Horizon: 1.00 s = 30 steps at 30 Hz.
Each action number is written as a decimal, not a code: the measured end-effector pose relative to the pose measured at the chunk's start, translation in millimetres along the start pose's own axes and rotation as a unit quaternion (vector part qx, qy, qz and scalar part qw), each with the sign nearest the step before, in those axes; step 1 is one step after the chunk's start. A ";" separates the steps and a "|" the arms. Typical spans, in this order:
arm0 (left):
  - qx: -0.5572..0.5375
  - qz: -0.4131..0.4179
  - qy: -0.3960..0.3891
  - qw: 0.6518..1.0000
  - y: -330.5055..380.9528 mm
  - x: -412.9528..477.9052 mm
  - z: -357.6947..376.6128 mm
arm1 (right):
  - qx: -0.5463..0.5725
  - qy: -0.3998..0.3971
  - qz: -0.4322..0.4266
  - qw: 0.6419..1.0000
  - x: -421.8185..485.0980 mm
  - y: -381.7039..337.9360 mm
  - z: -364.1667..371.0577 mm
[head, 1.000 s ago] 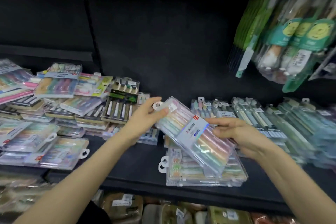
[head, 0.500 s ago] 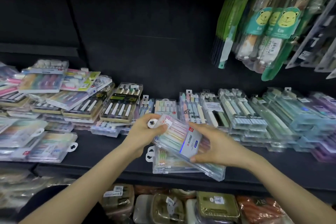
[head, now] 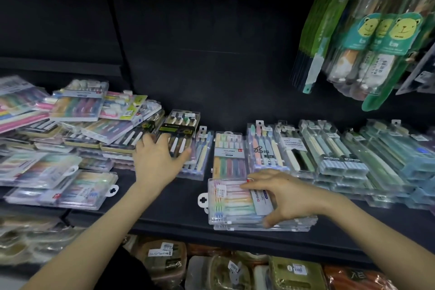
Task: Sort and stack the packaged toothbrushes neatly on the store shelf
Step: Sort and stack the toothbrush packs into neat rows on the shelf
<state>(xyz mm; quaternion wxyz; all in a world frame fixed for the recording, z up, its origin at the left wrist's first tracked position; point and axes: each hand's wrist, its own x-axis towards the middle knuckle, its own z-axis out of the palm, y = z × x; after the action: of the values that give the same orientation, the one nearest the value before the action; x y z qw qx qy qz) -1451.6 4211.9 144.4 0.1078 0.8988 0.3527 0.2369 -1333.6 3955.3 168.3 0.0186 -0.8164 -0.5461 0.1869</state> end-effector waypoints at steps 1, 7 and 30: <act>0.023 -0.019 -0.032 0.999 -1.1 8.0 1.5 | 0.012 0.007 -0.007 1.000 3.7 -4.0 -3.6; 0.042 -0.063 -0.179 0.981 1.6 43.6 10.4 | 0.204 0.175 0.036 0.963 65.3 -42.4 -18.5; -0.496 -0.117 -0.045 0.859 -53.5 34.6 -46.7 | 0.629 0.224 0.153 0.729 104.8 -32.2 -17.4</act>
<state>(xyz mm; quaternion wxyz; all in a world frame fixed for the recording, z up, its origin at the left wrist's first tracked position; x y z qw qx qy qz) -1484.1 4275.8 177.5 0.5818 0.6883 0.2861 0.3253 -1321.5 4065.4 162.2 0.6208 -0.7084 -0.1515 0.2998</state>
